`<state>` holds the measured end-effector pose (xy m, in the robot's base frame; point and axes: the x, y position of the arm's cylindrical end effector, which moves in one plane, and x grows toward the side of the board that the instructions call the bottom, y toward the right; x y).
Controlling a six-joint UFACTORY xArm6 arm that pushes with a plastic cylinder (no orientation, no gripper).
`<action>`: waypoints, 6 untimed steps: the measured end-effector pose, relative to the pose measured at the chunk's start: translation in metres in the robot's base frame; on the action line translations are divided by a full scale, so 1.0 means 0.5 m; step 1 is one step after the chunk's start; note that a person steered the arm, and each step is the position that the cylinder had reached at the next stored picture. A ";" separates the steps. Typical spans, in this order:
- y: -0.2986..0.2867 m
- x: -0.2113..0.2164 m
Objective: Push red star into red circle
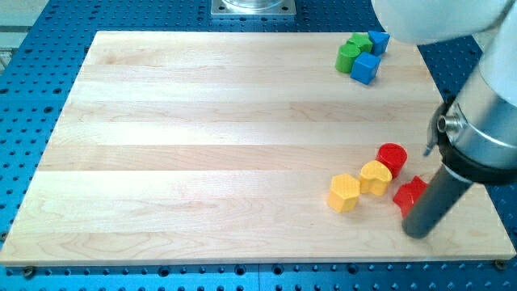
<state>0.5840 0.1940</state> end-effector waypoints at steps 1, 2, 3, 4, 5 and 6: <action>-0.006 0.005; 0.032 0.065; 0.090 0.042; 0.050 0.038; 0.006 0.037; 0.022 0.025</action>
